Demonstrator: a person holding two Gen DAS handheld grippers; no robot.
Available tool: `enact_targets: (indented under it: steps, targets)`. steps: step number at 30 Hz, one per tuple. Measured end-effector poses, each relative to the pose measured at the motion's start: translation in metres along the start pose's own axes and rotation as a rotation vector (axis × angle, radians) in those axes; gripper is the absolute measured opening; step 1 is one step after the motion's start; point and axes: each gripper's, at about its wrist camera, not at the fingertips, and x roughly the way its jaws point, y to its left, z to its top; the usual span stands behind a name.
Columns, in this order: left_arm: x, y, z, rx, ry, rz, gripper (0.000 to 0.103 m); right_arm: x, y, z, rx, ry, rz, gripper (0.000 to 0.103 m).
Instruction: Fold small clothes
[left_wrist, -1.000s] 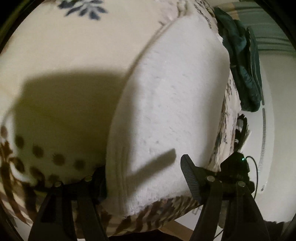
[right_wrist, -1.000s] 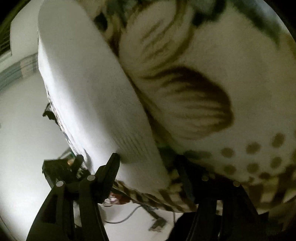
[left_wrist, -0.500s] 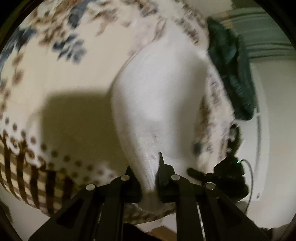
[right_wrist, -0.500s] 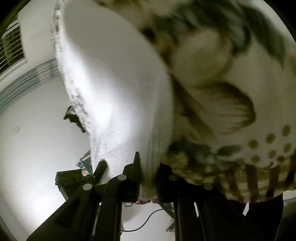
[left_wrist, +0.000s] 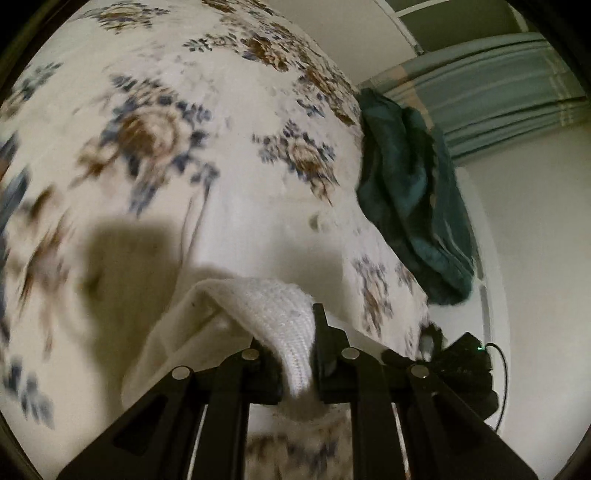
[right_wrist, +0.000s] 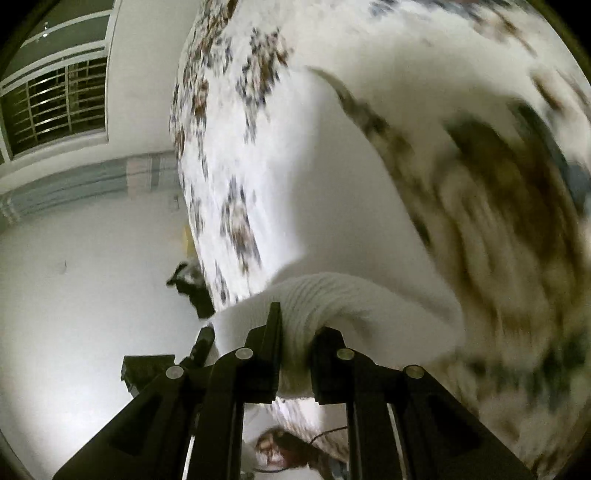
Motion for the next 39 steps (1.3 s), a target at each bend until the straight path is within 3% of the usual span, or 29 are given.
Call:
enact_targets:
  steps: [3,6,7,8,10,13,14,17,21,22,23,24,25,26,27,33,39]
  targets:
    - [0.035,0.007,0.043,-0.025,0.02,0.003,0.011,0.01,0.012,0.059,0.012,-0.026,-0.015,0.013]
    - [0.067,0.018,0.079,-0.073,0.043,-0.021,0.02,0.027,0.02,0.111,0.044,-0.03,-0.034,0.018]
    - [0.074,0.021,0.089,-0.085,0.045,-0.02,0.031,0.032,0.018,0.125,0.061,-0.029,-0.03,0.018]
    - [0.079,0.025,0.1,-0.102,0.033,-0.029,0.049,0.038,0.014,0.131,0.079,-0.024,-0.029,0.021]
    - [0.077,0.029,0.112,-0.132,-0.001,-0.046,0.06,0.042,0.012,0.149,0.106,-0.042,-0.001,0.027]
    - [0.071,0.034,0.126,-0.139,-0.023,-0.044,0.06,0.028,0.018,0.159,0.084,-0.079,0.013,0.052]
    - [0.069,0.032,0.127,-0.105,-0.023,-0.016,0.06,0.023,0.023,0.161,0.055,-0.09,-0.006,0.057]
    - [0.075,0.022,0.124,0.027,0.026,0.069,0.06,0.01,0.033,0.156,-0.073,-0.097,-0.126,0.058]
    - [0.11,0.006,0.109,0.241,0.142,0.186,0.06,0.02,0.035,0.141,-0.242,-0.039,-0.307,0.058]
    - [0.121,0.003,0.105,0.283,0.168,0.204,0.058,0.03,0.033,0.138,-0.274,-0.006,-0.336,0.058]
    - [0.131,0.002,0.102,0.31,0.189,0.218,0.049,0.035,0.03,0.134,-0.286,0.012,-0.352,0.058]
    - [0.139,0.003,0.098,0.33,0.2,0.231,0.031,0.042,0.026,0.133,-0.295,0.025,-0.372,0.058]
    - [0.147,0.005,0.096,0.337,0.214,0.251,0.006,0.047,0.024,0.132,-0.301,0.031,-0.378,0.057]
    - [0.147,0.007,0.095,0.329,0.208,0.258,0.005,0.049,0.022,0.13,-0.312,0.021,-0.379,0.035]
    - [0.141,0.008,0.096,0.316,0.183,0.249,0.005,0.049,0.023,0.129,-0.32,0.006,-0.394,0.007]
    - [0.081,0.02,0.106,0.195,0.033,0.197,0.005,0.03,0.056,0.125,-0.395,-0.105,-0.389,0.004]
    - [0.109,0.051,0.127,0.101,0.072,0.241,0.005,0.053,0.071,0.16,-0.386,-0.112,-0.481,0.004]
